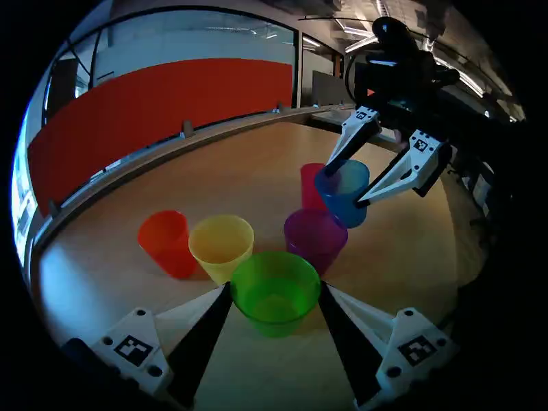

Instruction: Pour water

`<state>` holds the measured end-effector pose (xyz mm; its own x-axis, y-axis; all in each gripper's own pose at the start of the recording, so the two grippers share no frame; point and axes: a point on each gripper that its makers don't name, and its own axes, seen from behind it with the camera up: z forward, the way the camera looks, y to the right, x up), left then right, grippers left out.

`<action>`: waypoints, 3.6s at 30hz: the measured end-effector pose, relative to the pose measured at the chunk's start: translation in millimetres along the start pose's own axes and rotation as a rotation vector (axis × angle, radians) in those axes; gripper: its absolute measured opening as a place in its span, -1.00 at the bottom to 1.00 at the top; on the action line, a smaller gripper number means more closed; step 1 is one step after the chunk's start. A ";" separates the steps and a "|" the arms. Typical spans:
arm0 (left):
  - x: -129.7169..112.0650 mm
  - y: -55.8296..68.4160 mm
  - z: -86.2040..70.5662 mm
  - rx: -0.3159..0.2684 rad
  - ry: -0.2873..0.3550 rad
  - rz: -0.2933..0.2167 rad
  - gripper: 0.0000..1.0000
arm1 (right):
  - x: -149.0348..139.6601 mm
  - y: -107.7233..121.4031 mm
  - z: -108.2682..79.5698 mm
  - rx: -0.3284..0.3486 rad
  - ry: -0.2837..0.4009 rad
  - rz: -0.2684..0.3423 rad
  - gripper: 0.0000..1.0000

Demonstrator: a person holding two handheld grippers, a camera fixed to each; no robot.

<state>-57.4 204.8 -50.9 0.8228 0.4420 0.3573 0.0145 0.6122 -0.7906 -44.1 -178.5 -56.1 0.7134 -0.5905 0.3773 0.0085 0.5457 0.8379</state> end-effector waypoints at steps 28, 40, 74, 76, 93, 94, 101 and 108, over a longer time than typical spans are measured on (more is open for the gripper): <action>-4.8 -0.1 8.8 -0.015 -0.011 -0.025 0.78 | -24.6 -4.0 16.6 0.013 -0.035 -0.023 0.85; -7.5 -1.6 6.9 -0.017 -0.011 -0.033 0.78 | -27.3 -6.5 24.2 0.022 -0.014 -0.023 0.85; -17.9 1.4 8.1 -0.030 -0.048 -0.040 0.79 | -56.2 -10.2 11.1 0.021 -0.079 0.001 0.91; -19.5 2.2 7.3 -0.033 -0.059 -0.038 0.80 | -58.0 -9.8 10.9 0.019 -0.080 0.001 0.92; -33.5 -0.2 -5.1 -0.003 -0.099 -0.016 0.82 | -72.5 -10.5 4.5 -0.009 -0.092 -0.001 0.92; -34.4 -0.6 -6.8 0.001 -0.099 -0.019 0.82 | -73.7 -11.0 3.5 -0.009 -0.091 0.002 0.92; -41.1 -2.9 -19.3 0.029 -0.091 -0.043 0.82 | -87.7 -14.7 -6.1 -0.024 -0.092 0.025 0.92; -45.4 -6.0 -33.3 0.065 -0.079 -0.061 0.82 | -97.9 -17.2 -17.4 -0.056 -0.082 0.051 0.91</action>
<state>-75.9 159.2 -78.9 0.7740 0.4515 0.4440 0.0239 0.6798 -0.7330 -101.9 -119.8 -114.3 0.6545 -0.6062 0.4519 0.0144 0.6075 0.7942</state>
